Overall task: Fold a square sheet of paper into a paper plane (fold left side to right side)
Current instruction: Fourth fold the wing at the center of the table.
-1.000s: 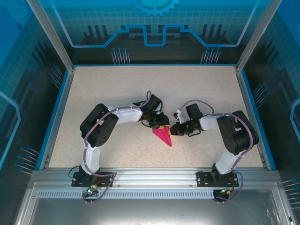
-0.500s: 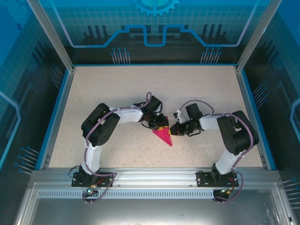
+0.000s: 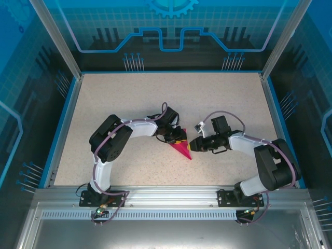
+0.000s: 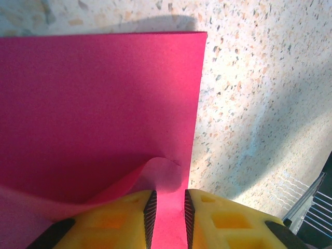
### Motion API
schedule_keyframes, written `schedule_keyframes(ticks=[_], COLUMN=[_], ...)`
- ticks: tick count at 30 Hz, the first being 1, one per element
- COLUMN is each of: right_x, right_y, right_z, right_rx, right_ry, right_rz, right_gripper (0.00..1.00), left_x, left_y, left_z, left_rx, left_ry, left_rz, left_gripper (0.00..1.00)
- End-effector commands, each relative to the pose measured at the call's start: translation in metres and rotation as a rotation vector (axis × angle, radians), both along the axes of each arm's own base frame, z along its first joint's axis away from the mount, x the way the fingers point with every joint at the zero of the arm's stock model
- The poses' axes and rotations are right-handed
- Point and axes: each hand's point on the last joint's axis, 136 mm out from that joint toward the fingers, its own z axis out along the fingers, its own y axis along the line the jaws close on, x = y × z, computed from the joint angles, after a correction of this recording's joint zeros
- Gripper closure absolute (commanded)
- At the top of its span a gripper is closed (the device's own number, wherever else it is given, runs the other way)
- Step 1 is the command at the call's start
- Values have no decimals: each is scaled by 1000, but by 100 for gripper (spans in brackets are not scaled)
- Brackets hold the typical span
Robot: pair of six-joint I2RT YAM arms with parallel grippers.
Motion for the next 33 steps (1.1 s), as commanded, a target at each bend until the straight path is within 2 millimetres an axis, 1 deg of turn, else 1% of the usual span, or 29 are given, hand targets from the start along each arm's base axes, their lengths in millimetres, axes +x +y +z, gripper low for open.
schedule_keyframes(ticks=[1,10,20,27,33], right_x=[-16,-21,-33,-37,-38], right_y=[11,19,16,19,12], right_z=[2,-16,-39,-44,-51], right_rx=[87,68,-39,-50,-109], right_ry=[76,122,167,183,193], right_rz=[51,81,95,107,90], right_gripper=[81,82,82,82,82], left_x=[-23,-23,-23,-23,-23], left_y=[26,26,27,26,27], left_z=[-36,-35,-35,-35,-35], left_rx=[129,127,132,133,139], left_ry=[82,80,80,78,78], left_rz=[8,9,8,7,7], left_gripper=[74,74,74,74,74])
